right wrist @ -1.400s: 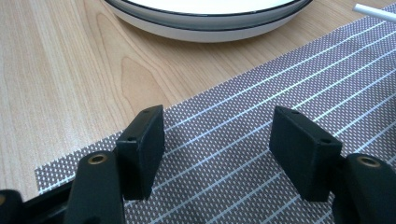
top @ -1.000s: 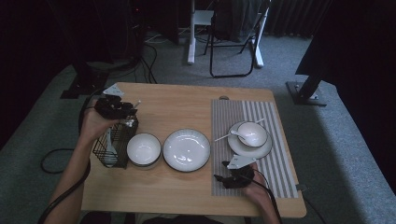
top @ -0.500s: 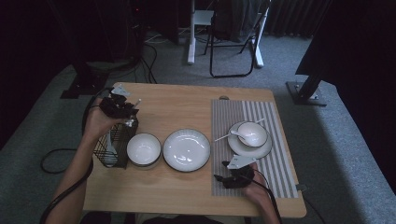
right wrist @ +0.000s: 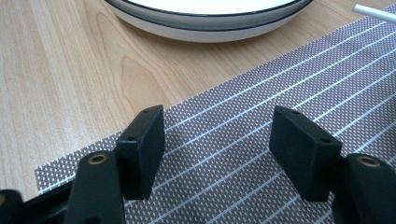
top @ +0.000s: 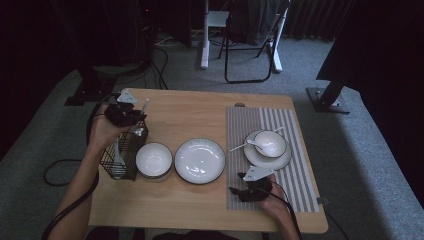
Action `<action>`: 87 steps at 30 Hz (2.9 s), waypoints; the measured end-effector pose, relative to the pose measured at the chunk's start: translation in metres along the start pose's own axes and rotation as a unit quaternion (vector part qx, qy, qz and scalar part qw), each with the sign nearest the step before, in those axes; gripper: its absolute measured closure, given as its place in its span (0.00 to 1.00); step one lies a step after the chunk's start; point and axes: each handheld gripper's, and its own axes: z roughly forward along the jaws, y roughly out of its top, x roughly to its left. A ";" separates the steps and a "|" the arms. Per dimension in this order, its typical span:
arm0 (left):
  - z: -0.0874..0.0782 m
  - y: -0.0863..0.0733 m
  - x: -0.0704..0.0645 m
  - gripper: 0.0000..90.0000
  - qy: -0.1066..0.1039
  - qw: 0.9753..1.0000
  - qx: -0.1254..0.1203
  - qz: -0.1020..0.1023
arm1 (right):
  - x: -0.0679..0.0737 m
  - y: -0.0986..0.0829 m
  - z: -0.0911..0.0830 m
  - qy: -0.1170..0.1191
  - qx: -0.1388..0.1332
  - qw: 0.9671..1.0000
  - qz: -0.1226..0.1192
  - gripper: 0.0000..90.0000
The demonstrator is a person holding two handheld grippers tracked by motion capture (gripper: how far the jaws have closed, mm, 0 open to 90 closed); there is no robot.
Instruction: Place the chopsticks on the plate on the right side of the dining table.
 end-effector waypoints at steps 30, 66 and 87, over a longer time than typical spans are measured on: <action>-0.032 0.006 0.007 0.94 -0.014 0.984 -0.174 -0.038 | 0.000 0.000 0.000 0.000 0.000 1.000 0.001 0.39; -0.053 0.065 -0.040 0.94 -0.048 0.976 -0.210 0.022 | 0.000 0.000 0.000 -0.001 -0.001 1.000 -0.001 0.39; -0.046 0.068 -0.070 0.94 -0.092 0.974 -0.206 0.027 | 0.000 0.000 0.000 -0.002 -0.001 1.000 0.000 0.39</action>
